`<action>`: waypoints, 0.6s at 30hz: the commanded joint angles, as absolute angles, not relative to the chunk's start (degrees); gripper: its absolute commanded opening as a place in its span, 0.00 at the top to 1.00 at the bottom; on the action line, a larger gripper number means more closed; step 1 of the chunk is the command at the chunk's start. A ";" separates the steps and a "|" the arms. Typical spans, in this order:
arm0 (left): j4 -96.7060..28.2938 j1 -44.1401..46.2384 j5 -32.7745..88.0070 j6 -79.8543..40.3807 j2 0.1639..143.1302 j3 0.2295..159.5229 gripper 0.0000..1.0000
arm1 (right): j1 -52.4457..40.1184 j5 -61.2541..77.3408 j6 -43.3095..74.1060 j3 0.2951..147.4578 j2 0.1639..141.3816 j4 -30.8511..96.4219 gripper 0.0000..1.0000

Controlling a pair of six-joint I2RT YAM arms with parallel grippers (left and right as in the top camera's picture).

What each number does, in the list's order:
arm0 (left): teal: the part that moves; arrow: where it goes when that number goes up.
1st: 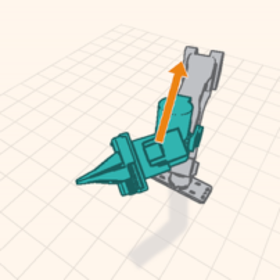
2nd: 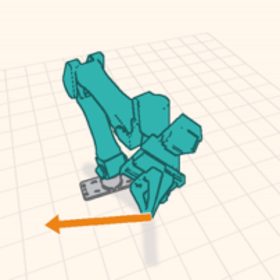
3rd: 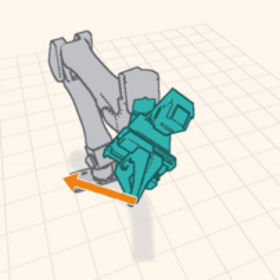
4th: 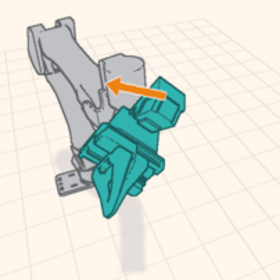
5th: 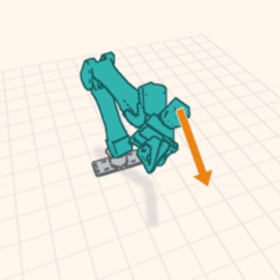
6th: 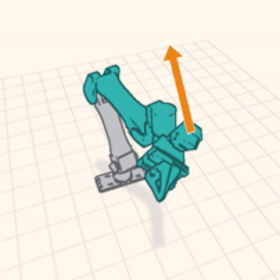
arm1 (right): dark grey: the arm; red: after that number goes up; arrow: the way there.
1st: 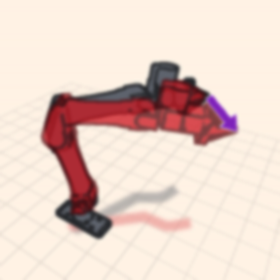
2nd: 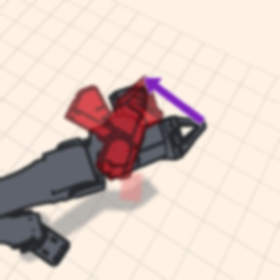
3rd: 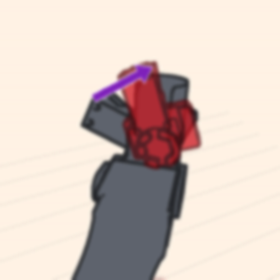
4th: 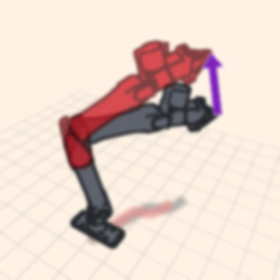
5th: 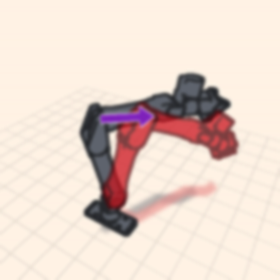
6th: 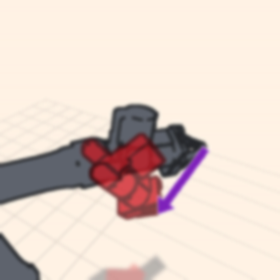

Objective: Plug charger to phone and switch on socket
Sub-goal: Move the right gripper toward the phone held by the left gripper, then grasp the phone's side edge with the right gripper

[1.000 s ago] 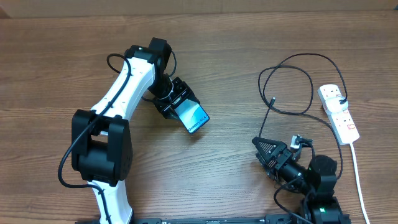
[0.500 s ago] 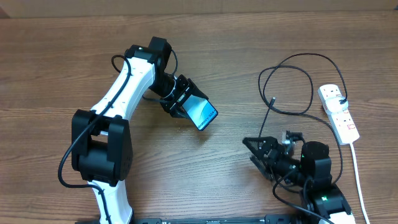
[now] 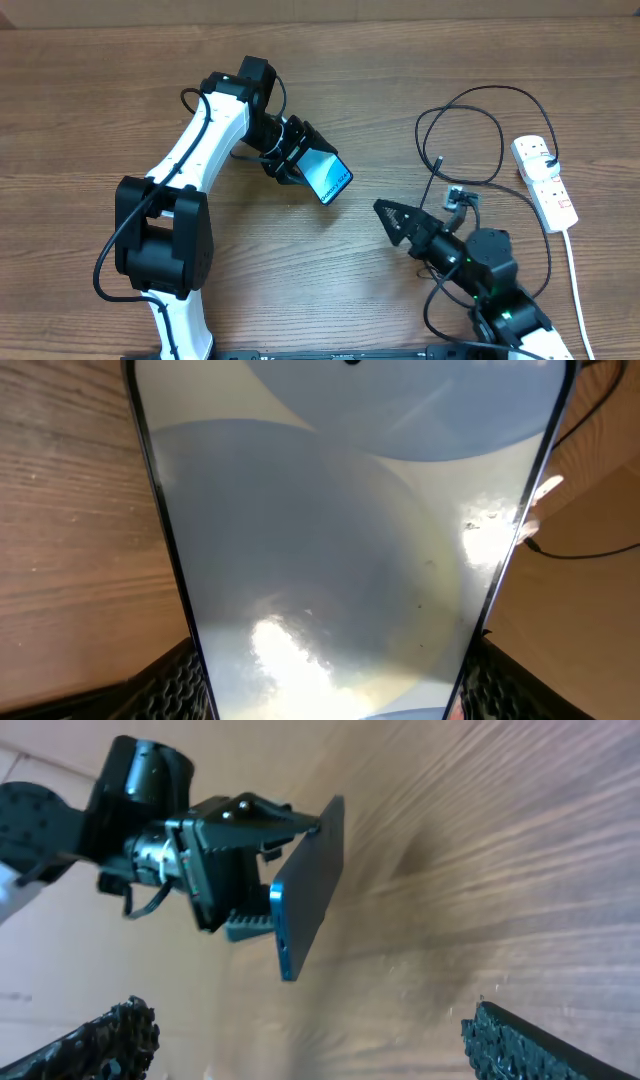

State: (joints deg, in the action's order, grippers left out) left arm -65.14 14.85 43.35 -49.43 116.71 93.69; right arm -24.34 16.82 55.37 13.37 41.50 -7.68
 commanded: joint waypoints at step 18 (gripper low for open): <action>-62.92 14.66 43.31 -49.76 116.90 95.31 0.40 | -34.83 7.31 50.48 29.12 76.36 -22.57 0.01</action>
State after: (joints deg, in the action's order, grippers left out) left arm -62.96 14.85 42.72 -49.41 116.71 93.69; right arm -33.85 9.41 51.29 27.88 74.48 -20.95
